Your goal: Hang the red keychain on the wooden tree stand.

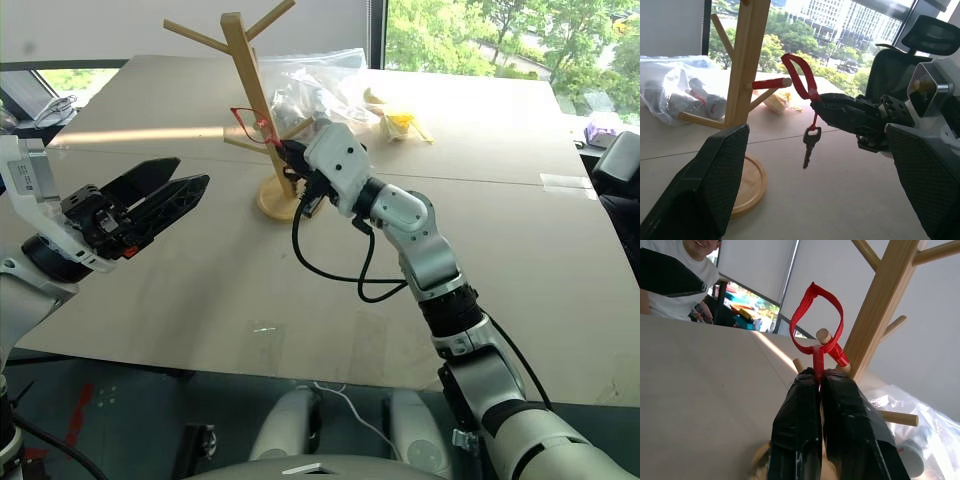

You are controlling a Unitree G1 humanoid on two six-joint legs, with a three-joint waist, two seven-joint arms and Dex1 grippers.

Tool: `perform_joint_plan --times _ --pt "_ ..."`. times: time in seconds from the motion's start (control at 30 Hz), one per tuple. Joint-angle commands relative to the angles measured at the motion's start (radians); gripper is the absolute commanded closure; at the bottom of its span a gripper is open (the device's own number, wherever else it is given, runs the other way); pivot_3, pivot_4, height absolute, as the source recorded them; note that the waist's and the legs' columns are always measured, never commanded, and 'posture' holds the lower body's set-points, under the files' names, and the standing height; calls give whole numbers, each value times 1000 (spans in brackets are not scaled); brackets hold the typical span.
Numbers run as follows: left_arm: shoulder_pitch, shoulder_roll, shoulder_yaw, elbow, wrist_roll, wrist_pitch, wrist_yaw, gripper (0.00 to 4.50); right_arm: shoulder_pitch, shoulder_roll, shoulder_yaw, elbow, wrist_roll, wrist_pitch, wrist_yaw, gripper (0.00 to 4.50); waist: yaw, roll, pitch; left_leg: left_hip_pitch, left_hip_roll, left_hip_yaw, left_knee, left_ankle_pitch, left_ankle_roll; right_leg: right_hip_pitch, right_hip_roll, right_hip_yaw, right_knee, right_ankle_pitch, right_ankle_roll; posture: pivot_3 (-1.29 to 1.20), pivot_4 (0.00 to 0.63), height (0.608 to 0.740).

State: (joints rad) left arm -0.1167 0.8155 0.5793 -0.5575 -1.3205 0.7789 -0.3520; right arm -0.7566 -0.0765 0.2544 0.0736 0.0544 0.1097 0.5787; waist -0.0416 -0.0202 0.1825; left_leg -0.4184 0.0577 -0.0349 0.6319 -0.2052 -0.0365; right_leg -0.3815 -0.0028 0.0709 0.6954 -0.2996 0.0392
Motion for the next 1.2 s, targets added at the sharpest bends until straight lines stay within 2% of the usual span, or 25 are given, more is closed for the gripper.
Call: perform_joint_plan --times 0.03,0.53,0.73,0.77,0.8,0.9,1.03,1.07,1.2 --pt "-1 15 20 -20 -3 -22 -10 0 -30 6 3 -11 -15 2 -14 4472 0 0 0 0 0 0 0 0 0 0 0 0 0 0 0 0 150 740" --pt "-25 8 -16 -20 15 -25 -2 0 -45 19 -1 26 -39 48 -43 4472 0 0 0 0 0 0 0 0 0 0 0 0 0 0 0 0 150 740" --pt "-43 11 -15 -1 21 -28 -2 0 -44 21 -28 9 -7 142 -39 4472 0 0 0 0 0 0 -1 0 0 0 0 0 0 0 0 0 150 740" --pt "-46 13 -16 4 25 -26 -5 0 -37 6 -31 -7 3 158 -19 3799 0 0 0 0 0 0 -1 0 0 0 0 0 0 0 0 0 150 740" --pt "-47 18 -17 9 30 -24 -12 0 -25 -17 -34 -31 14 172 4 3583 0 0 0 0 0 0 -1 0 0 0 0 0 -1 0 0 0 150 740" --pt "-55 48 -21 33 51 -7 -18 0 5 -100 -44 -105 59 226 87 2112 4 0 0 0 0 0 -1 0 0 0 0 0 -1 0 0 0 150 740" --pt "-68 124 -18 105 91 20 -66 0 32 -276 -99 -193 152 294 240 213 5 0 1 -1 0 0 -1 0 0 0 0 0 -2 0 0 0 150 740" --pt "-67 152 -18 126 116 21 -99 0 24 -316 -123 -205 188 324 276 46 4 0 1 -1 0 0 -1 0 0 0 0 0 -2 0 0 0 150 740" --pt "-69 253 -27 220 210 15 -256 0 -21 -452 -201 -261 365 524 398 46 -3 1 3 0 0 1 -3 0 0 -2 0 0 -2 0 0 0 150 740"
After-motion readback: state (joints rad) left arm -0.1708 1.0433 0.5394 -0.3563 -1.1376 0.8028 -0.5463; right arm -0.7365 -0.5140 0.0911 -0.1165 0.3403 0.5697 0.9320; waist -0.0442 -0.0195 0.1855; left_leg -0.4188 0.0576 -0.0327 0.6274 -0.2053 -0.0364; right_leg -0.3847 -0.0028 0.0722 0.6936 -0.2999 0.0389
